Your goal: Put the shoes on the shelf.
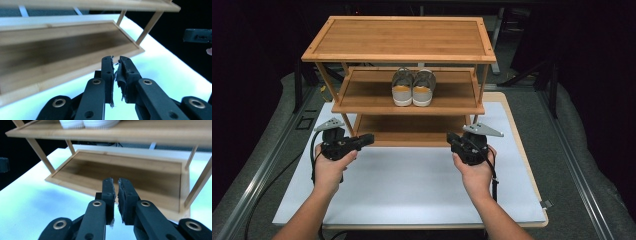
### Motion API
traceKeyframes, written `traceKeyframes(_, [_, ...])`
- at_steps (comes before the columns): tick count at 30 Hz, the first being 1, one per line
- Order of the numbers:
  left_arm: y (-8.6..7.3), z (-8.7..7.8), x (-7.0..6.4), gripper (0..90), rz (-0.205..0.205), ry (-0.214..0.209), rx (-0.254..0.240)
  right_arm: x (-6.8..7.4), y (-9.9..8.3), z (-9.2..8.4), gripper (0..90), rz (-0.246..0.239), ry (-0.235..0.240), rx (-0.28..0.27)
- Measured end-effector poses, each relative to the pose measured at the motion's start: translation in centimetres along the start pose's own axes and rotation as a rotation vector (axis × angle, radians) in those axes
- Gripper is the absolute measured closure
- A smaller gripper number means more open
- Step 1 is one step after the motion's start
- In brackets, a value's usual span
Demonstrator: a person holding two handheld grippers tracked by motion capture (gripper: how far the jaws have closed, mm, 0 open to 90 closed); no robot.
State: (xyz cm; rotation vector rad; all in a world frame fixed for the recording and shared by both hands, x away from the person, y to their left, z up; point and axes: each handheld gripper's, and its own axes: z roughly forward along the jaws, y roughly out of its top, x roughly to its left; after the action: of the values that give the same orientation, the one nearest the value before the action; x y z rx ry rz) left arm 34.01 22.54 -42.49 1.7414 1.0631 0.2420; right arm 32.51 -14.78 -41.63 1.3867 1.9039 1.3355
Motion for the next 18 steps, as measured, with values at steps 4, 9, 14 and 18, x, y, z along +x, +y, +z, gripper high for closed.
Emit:
traceKeyframes(4, [-1.7, -0.1, -0.1, 78.2, 0.023, 0.004, 0.016, 0.3, -1.7, -0.2, 82.8, -0.019, -0.005, 0.013])
traceKeyframes(9, [-4.4, 0.2, 0.6, 73.7, 0.019, 0.008, 0.038, 0.0, -5.1, -0.2, 81.8, -0.002, -0.016, 0.036])
traceKeyframes(14, [-6.6, 0.8, 1.6, 71.4, 0.009, 0.028, 0.057, -0.8, -7.4, 0.2, 80.8, 0.027, -0.043, 0.047])
traceKeyframes(18, [-7.7, 1.4, 2.0, 68.6, 0.009, 0.033, 0.052, -1.5, -9.2, 0.7, 78.6, 0.053, -0.025, 0.072])
